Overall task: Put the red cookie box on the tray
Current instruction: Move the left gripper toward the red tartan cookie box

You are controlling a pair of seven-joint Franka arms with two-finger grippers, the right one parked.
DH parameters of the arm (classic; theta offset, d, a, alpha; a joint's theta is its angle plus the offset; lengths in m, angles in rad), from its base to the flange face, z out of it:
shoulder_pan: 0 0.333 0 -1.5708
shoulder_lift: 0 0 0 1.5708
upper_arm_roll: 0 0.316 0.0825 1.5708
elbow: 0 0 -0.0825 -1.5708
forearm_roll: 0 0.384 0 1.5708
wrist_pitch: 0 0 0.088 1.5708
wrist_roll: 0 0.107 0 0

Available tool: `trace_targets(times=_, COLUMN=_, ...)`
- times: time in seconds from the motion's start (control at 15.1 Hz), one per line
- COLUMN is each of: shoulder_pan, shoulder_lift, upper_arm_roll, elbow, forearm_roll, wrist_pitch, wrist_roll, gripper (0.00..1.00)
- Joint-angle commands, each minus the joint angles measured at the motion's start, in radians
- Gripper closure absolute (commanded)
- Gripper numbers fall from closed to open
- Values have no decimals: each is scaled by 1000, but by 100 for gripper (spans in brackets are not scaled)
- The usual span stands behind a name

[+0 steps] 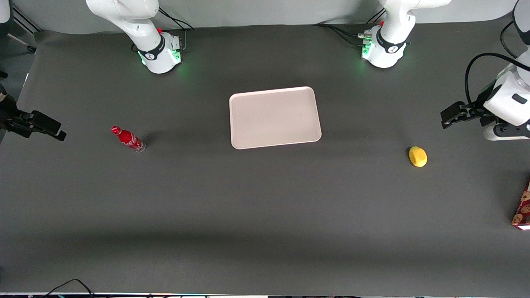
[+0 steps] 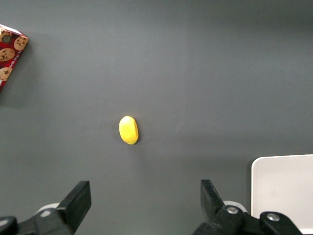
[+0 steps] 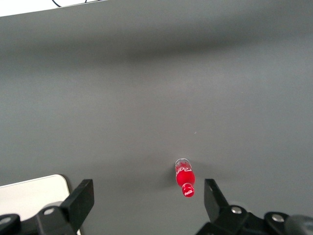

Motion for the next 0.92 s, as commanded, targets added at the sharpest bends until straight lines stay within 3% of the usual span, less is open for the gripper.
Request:
trace_targets(times=0.0, shoulder_pan=-2, shoulder_lift=13, upper_arm_roll=5, elbow=28, forearm_roll=0, wrist_pitch=-19, wrist_roll=12, gripper=0)
trace_targets(times=0.86, shoulder_pan=-2, shoulder_lift=18, upper_arm_roll=13, elbow=24, forearm_roll=-29, wrist_pitch=-19, wrist_roll=10, gripper=0)
